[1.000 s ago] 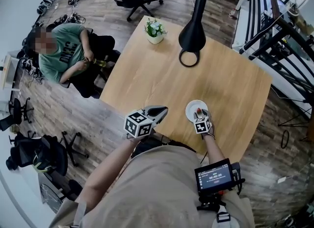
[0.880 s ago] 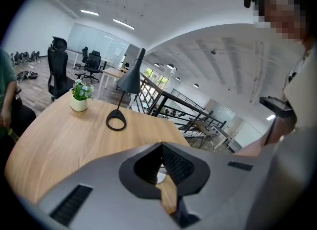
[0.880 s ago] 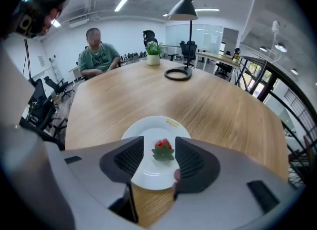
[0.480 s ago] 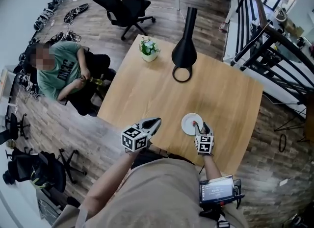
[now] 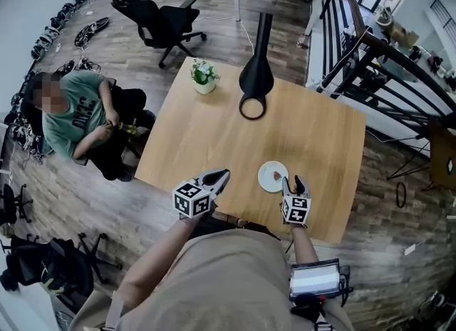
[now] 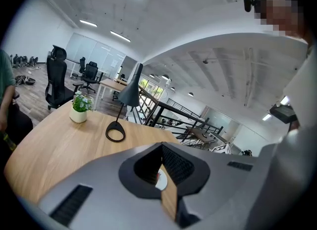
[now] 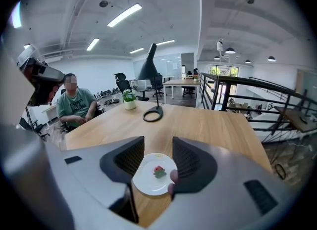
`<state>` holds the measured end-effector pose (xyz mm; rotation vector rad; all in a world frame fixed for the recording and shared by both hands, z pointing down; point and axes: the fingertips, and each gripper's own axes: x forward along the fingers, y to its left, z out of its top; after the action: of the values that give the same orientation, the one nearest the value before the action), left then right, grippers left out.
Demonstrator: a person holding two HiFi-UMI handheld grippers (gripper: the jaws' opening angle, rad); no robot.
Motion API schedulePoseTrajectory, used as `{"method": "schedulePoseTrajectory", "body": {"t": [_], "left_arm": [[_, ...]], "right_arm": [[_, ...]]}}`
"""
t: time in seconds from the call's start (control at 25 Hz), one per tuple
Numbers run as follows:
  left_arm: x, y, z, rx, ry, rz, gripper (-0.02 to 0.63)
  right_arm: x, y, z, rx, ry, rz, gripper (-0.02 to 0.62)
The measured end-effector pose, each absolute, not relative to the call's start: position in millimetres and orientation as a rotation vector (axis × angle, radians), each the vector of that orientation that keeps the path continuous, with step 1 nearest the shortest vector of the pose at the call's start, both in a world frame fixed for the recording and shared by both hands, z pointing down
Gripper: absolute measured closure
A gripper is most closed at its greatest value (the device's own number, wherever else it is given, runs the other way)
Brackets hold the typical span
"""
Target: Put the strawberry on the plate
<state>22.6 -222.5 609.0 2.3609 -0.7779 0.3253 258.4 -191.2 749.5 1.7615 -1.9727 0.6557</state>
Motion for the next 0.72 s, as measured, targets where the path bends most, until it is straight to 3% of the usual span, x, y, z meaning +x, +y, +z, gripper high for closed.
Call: {"method": "schedulePoseTrajectory", "body": {"t": [0.44,0.72], "left_arm": [[-65,-194,591,2.416,-0.699,0.294,0.604],[-106,-178,578,2.434,-0.654,0.235,0.604]], "right_arm": [[185,-146,713,1.881,-1.879,0.671,0.416],[128,-144,642,1.904,-1.969,0.563,0.416]]}}
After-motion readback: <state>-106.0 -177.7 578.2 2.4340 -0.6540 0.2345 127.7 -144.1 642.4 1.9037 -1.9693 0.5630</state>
